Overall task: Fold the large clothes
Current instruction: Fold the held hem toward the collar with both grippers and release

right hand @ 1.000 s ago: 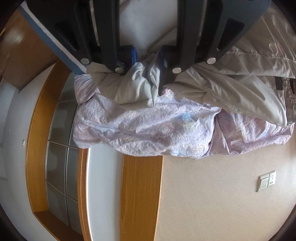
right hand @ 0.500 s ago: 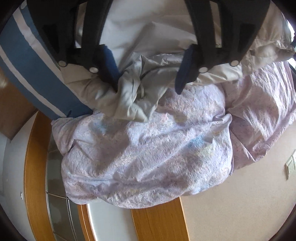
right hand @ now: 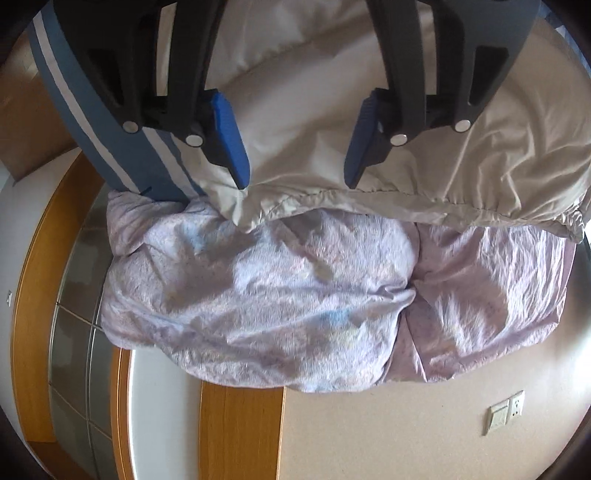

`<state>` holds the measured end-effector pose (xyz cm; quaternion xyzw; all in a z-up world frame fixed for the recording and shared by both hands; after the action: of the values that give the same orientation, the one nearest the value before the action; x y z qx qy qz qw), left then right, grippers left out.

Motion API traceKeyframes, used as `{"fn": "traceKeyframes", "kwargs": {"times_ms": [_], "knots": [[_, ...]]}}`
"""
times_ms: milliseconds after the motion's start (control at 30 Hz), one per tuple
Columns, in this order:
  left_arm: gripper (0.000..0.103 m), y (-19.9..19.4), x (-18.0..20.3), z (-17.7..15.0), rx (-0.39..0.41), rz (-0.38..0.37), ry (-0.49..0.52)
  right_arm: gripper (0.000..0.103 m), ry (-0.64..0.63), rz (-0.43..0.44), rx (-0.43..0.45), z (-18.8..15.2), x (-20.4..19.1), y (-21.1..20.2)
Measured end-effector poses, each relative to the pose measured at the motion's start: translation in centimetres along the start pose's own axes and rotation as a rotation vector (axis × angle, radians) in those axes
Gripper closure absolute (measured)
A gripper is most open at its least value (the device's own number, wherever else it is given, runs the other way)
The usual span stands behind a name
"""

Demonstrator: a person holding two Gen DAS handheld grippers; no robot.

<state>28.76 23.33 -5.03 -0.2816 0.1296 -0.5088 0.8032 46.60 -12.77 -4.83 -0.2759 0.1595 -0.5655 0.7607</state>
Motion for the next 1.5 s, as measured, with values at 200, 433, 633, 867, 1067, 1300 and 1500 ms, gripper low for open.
{"fn": "traceKeyframes", "kwargs": {"times_ms": [200,433,633,867,1067,1300,1500], "knots": [[0.001,3.6,-0.1,-0.2,-0.042,0.095,-0.012,0.050,0.046,-0.068,-0.120,-0.7,1.1,4.6],[0.001,7.2,-1.2,-0.6,-0.156,0.166,-0.068,0.050,0.066,-0.108,-0.247,-2.6,1.4,8.4],[0.001,9.3,-2.4,-1.5,-0.219,0.160,-0.135,0.049,0.098,-0.111,-0.288,-3.4,1.9,9.9],[0.001,11.6,-3.5,-1.5,-0.304,0.107,-0.212,0.048,0.115,-0.087,-0.312,-3.9,2.2,11.4],[0.001,12.1,-3.0,-1.6,-0.277,0.182,-0.186,0.047,0.122,-0.093,-0.328,-4.0,2.4,12.5],[0.001,10.2,-2.6,-0.9,-0.262,0.206,-0.163,0.047,0.180,-0.057,-0.257,-3.4,3.8,9.6],[0.001,10.6,-4.1,-0.4,-0.249,0.224,-0.208,0.049,0.212,-0.078,-0.259,-3.3,5.6,9.3]]}}
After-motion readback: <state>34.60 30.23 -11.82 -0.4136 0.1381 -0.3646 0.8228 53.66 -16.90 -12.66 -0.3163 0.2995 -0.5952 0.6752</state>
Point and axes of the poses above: each gripper's, at about its wrist camera, not at the fingertips, and y roughly the way its jaws point, x to its right, z to its top, the point moved 6 cm from there along y, roughly the way its jaws point, and after that the axes turned 8 degrees about -x, right-handed, at the moved point
